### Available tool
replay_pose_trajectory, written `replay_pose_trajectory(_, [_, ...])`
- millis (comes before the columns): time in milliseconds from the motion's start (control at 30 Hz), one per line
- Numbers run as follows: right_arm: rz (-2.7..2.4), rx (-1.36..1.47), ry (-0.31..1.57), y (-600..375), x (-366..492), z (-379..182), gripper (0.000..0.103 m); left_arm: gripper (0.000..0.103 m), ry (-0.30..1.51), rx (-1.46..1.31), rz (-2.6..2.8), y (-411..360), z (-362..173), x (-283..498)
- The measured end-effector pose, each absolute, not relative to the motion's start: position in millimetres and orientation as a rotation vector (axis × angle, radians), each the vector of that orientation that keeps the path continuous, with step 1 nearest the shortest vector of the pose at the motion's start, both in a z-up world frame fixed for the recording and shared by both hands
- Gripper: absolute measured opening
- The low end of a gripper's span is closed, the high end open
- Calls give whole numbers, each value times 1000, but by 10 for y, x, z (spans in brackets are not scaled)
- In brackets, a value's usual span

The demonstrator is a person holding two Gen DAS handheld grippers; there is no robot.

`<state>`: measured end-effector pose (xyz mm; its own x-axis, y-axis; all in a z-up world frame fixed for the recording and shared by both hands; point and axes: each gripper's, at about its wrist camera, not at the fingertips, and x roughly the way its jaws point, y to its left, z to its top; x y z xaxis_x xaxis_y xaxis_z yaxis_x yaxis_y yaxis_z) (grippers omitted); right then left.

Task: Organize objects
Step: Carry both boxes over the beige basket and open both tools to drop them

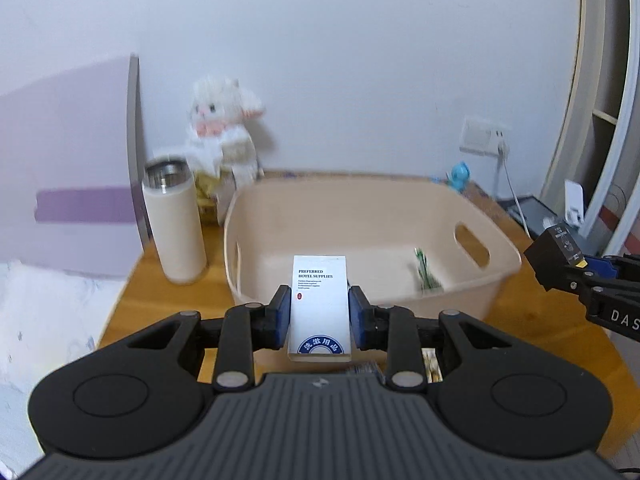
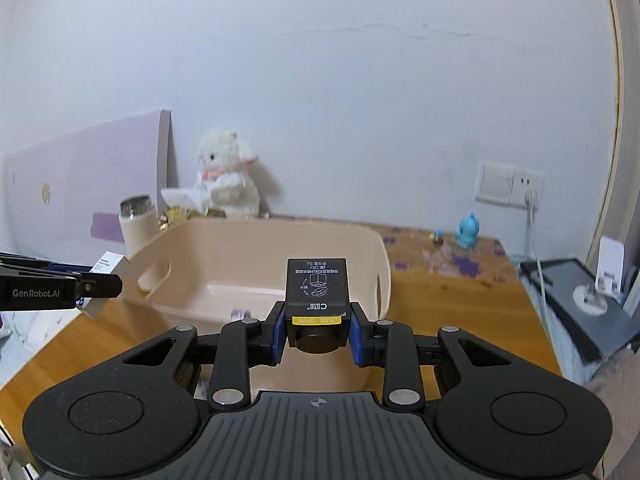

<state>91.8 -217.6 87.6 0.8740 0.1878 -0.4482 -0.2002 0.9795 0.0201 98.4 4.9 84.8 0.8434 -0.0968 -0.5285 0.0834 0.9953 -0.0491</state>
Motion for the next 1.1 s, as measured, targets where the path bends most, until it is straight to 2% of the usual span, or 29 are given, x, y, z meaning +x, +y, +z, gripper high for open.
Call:
replay_pose_trajectory(367, [198, -12, 470, -2174, 1496, 886, 29, 33, 539, 17, -48, -106, 888, 1626])
replay_pose_trajectory(900, [193, -83, 653, -2001, 2085, 235, 28, 33, 809, 55, 5, -276, 199, 2351])
replay_pose_trajectory(967, [184, -98, 653, -1980, 2070, 228, 31, 33, 823, 55, 13, -272, 149, 2357])
replay_pose_trajectory(1000, [188, -90, 651, -1987, 2055, 233, 40, 34, 824, 53, 13, -265, 136, 2350])
replay_pose_trajectory(1033, [189, -83, 645, -1997, 2046, 245, 43, 35, 823, 51, 12, -263, 137, 2342])
replay_pose_trajectory(1067, [185, -81, 640, -2005, 2029, 263, 45, 45, 820, 49, 11, -260, 147, 2326])
replay_pose_trajectory(1100, [182, -80, 630, -2013, 2000, 296, 52, 62, 816, 46, 14, -257, 168, 2304])
